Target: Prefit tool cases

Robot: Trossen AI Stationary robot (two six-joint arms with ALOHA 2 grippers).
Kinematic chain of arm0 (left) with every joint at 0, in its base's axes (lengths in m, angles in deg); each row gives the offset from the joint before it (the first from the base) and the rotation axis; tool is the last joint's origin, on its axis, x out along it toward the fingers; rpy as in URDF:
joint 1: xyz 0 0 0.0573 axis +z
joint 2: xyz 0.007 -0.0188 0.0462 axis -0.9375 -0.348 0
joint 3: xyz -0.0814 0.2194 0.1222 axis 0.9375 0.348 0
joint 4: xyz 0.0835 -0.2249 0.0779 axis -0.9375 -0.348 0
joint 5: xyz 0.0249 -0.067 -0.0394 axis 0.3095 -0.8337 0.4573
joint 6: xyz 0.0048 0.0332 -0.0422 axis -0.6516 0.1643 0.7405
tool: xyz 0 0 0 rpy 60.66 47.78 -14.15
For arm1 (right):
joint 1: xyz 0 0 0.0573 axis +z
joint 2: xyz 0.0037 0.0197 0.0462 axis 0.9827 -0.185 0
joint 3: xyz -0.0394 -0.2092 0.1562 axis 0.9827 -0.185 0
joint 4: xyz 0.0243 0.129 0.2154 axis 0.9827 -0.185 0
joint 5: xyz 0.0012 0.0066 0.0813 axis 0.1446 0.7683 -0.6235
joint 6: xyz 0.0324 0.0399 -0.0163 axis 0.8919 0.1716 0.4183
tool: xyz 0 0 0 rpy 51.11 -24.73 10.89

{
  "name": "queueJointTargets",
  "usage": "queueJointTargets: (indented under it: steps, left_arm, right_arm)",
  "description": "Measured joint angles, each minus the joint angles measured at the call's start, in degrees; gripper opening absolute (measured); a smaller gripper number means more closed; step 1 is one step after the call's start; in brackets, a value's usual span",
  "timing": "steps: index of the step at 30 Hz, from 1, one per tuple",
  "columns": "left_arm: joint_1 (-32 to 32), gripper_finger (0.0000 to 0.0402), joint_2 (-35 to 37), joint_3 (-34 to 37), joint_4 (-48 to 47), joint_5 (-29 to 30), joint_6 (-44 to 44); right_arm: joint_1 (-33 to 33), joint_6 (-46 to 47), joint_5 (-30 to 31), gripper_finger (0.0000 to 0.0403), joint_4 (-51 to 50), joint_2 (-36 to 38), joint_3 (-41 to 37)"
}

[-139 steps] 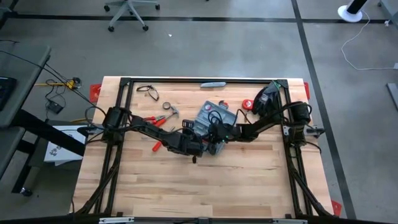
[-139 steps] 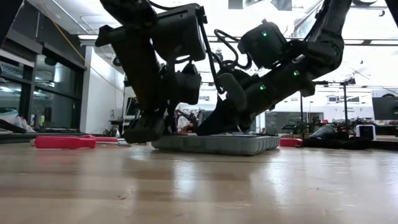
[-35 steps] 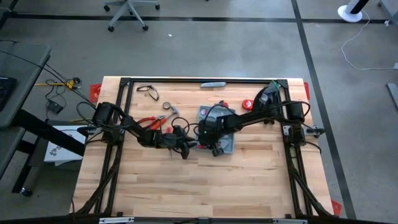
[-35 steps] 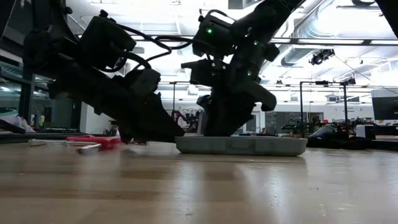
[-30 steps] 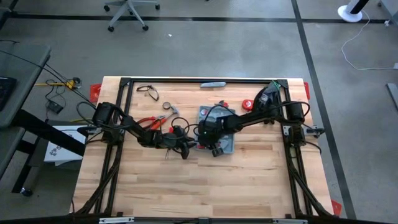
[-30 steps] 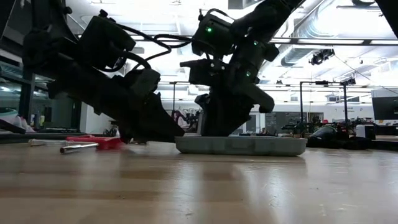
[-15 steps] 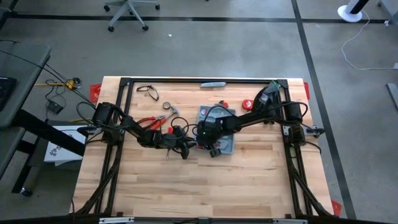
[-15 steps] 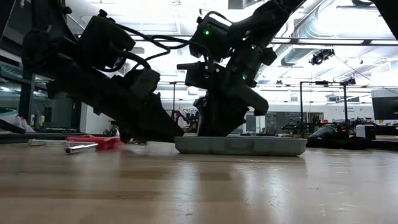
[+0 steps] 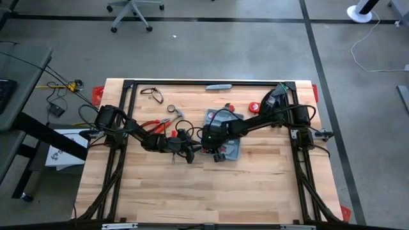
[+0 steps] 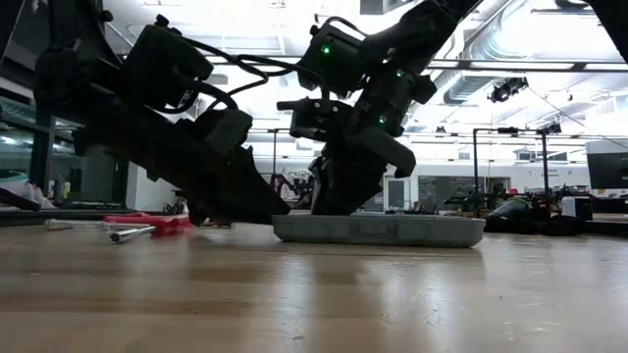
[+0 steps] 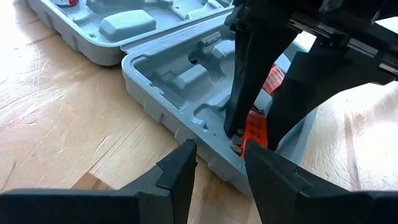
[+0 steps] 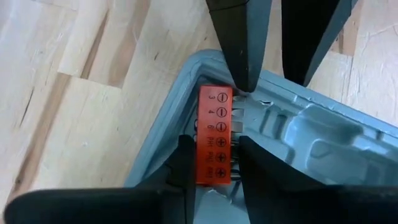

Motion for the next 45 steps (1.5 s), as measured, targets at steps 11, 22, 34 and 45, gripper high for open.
queueJointTargets:
  steps: [11, 22, 34, 45]
  left_arm:
    - [0.00, 0.0131, -0.02, -0.11, 0.09, -0.17, -1.03]
    - [0.00, 0.0131, -0.02, -0.04, 0.17, 0.50, -1.73]
    - [-1.07, 0.0131, -0.02, -0.04, 0.36, 1.58, -3.99]
    - [-0.85, 0.0131, -0.02, -0.02, 0.53, 1.81, -5.01]
  right_arm:
    - [0.00, 3.48, 0.67, 0.0081, -2.14, 3.29, -0.32]
    - [0.31, 5.82, 2.04, 0.0081, -3.02, 6.51, -0.37]
    - [1.13, 16.75, 8.24, 0.0081, 19.81, 10.42, -13.02]
    - [1.33, 22.21, 8.24, 0.0081, 31.72, 10.47, -21.37]
